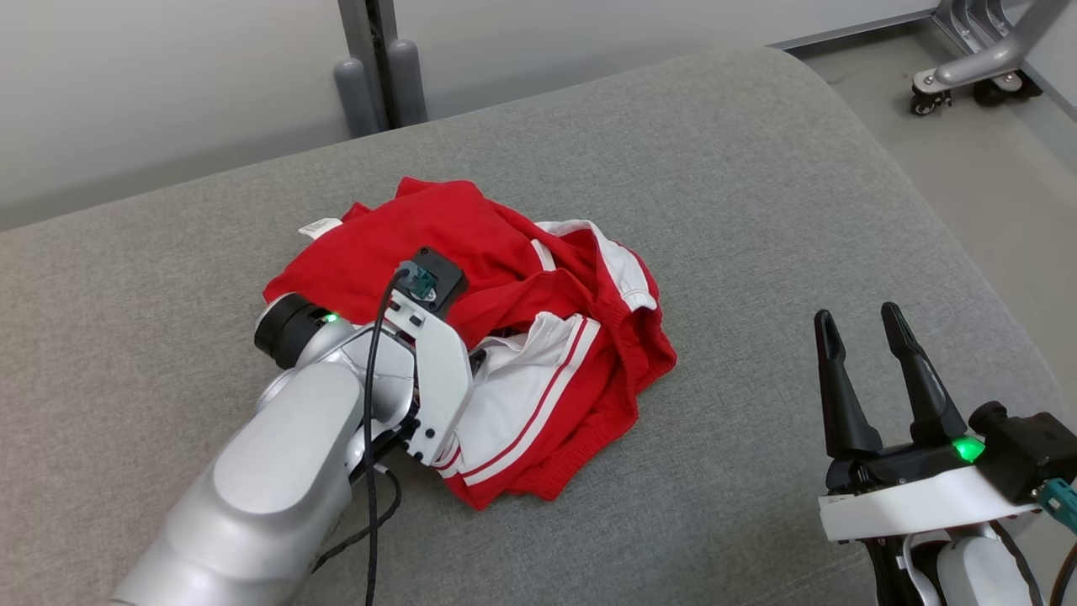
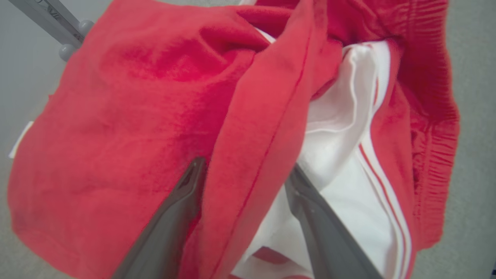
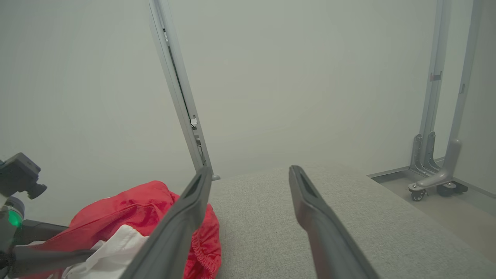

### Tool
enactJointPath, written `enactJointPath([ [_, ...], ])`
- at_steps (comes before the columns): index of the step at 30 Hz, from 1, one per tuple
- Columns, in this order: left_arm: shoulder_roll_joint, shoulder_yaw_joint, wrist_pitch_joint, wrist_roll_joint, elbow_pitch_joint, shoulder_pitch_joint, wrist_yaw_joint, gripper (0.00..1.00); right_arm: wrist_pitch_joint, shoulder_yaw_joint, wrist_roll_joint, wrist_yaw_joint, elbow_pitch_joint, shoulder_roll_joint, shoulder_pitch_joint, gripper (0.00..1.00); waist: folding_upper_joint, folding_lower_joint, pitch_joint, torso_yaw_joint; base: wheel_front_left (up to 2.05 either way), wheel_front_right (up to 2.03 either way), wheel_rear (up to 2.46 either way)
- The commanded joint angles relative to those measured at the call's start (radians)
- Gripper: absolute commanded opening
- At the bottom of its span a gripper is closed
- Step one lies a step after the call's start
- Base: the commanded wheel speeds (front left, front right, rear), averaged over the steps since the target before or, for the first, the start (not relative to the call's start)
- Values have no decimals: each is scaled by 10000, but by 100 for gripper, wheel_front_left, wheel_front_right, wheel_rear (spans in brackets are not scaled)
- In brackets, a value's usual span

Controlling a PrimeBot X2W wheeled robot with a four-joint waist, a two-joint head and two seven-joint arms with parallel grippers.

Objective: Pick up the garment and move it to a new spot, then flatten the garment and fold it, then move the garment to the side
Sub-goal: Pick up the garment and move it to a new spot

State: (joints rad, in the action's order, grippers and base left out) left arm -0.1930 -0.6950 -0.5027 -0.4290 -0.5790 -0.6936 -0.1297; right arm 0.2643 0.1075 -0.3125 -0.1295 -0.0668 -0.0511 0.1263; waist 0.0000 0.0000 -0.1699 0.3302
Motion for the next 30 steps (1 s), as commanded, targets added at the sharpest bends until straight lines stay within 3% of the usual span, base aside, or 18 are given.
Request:
enactJointPath([
  [1, 25, 3, -2, -40, -101, -191, -10, 89, 4, -8, -49, -23, 14, -20, 89, 100, 0, 0, -30, 40, 0, 0, 0],
  [3, 93, -70, 74, -71, -295, -346, -10, 43, 4, -17, -48, -23, 9, -18, 78, 100, 0, 0, -45, 73, 0, 0, 0],
  [4, 126, -121, 122, -114, -343, -401, -10, 7, 4, -21, -43, -23, 6, -18, 72, 100, 0, 0, -45, 79, 0, 0, 0],
  [5, 141, -171, 173, -143, -393, -445, -9, 0, 4, -40, -34, -23, 3, -17, 65, 100, 0, 0, -35, 76, 0, 0, 0],
  [13, 139, -852, 742, -513, -55, -737, -11, 0, 4, -129, 58, -23, 1, -14, -95, 100, 0, 0, 141, -373, 0, 0, 0],
  [20, -275, -629, 1098, -881, 1034, -1103, -10, 0, 4, -172, 174, -23, -46, -55, -177, 100, 0, 0, 504, -1181, 0, 0, 0],
  [27, -1610, 286, 431, -2500, 2524, -1355, -10, 0, 4, -57, 175, -23, -99, -85, -233, 100, 0, 0, 766, -1860, 0, 0, 0],
  [30, -2674, 925, 39, -2985, 2904, -1554, -9, 0, 3, -67, 167, -24, -111, -89, -289, 100, 0, 0, 783, -2088, 0, 0, 0],
])
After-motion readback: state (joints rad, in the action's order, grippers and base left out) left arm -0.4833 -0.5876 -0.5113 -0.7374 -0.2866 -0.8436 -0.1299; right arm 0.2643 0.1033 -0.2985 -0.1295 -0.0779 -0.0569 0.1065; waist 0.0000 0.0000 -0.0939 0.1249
